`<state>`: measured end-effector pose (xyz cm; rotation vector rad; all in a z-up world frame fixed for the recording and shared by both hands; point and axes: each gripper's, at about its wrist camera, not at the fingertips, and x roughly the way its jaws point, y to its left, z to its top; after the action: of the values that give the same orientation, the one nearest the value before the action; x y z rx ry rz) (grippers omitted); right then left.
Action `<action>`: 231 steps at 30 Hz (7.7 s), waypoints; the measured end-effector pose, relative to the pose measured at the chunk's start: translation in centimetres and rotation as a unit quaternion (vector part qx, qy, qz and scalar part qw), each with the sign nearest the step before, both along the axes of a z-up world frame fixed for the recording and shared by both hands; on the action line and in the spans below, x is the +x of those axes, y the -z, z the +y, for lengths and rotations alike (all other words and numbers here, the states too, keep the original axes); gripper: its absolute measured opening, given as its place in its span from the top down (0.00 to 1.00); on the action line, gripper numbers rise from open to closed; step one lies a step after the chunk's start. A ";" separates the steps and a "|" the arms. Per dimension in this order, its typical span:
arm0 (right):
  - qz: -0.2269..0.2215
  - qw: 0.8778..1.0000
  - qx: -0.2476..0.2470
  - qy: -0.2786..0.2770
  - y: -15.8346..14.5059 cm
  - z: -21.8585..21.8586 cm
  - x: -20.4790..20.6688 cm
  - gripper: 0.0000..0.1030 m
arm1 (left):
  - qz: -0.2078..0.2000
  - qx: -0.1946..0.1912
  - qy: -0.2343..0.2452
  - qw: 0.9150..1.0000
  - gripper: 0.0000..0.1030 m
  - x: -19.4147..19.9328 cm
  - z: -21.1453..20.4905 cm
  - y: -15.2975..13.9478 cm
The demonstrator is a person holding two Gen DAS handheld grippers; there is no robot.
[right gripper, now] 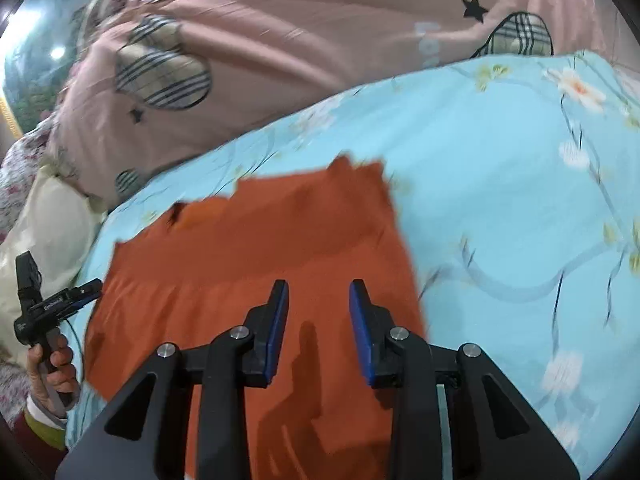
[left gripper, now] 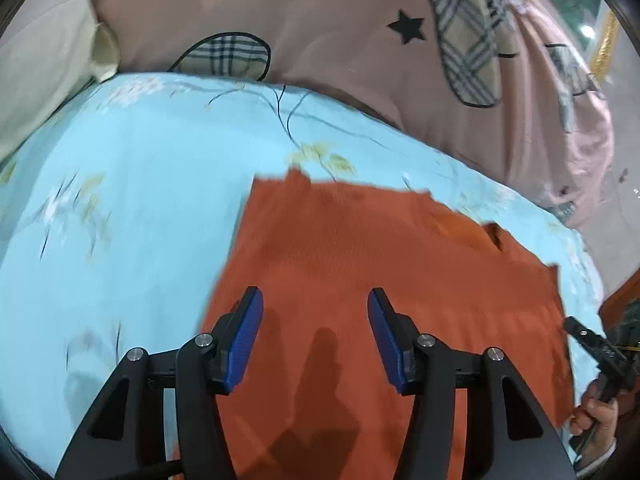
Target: Fold small clothes
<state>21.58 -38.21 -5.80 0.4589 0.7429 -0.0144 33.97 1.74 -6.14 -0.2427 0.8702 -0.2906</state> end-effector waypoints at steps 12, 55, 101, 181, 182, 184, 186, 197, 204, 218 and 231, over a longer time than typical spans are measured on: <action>-0.001 0.998 0.059 -0.013 1.0 5.1 -9.2 0.68 | 0.036 -0.096 -0.032 0.994 0.32 -16.8 4.6 2.0; 0.057 0.962 0.226 -0.142 1.5 6.0 4.8 0.39 | -0.046 0.046 0.162 0.985 0.93 -13.0 -18.9 0.7; 0.040 0.997 0.061 -0.036 -0.1 -4.5 1.2 0.81 | 0.003 -0.013 0.343 0.939 0.87 -14.6 -31.4 1.6; 0.035 0.982 0.055 -0.178 -0.8 17.0 3.8 0.64 | -0.005 -0.033 0.063 0.997 0.52 -15.6 4.7 -1.3; 0.042 0.982 0.053 -0.179 -0.2 17.3 4.4 0.64 | -0.006 -0.034 0.073 0.997 0.52 -15.8 4.2 -1.3; 0.055 0.981 0.059 -0.177 0.8 17.5 5.3 0.65 | -0.006 -0.030 0.088 0.996 0.52 -16.0 3.5 -1.2; 0.059 0.980 0.064 -0.180 1.1 17.7 5.8 0.89 | -0.001 -0.031 0.104 0.994 0.52 -15.9 2.4 -1.1; 0.057 0.986 0.073 -0.139 3.0 15.7 5.1 0.90 | 0.017 -0.012 0.141 0.990 0.55 -15.3 -0.2 0.5; 0.063 0.989 0.049 -0.124 2.4 15.8 4.6 0.89 | 0.023 -0.016 0.127 0.991 0.58 -14.8 -0.1 1.5; 0.072 0.988 0.064 -0.123 4.1 17.2 -1.5 1.00 | 0.018 -0.018 0.125 0.992 0.58 -16.3 0.3 1.2; 0.077 0.986 0.016 -0.144 2.6 19.3 -7.0 0.97 | 0.019 -0.007 0.142 0.990 0.57 -20.5 0.8 0.8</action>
<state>14.54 -18.94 -8.36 0.3803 0.9565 0.2353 13.50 2.55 -6.97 -0.1373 0.9421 -0.5580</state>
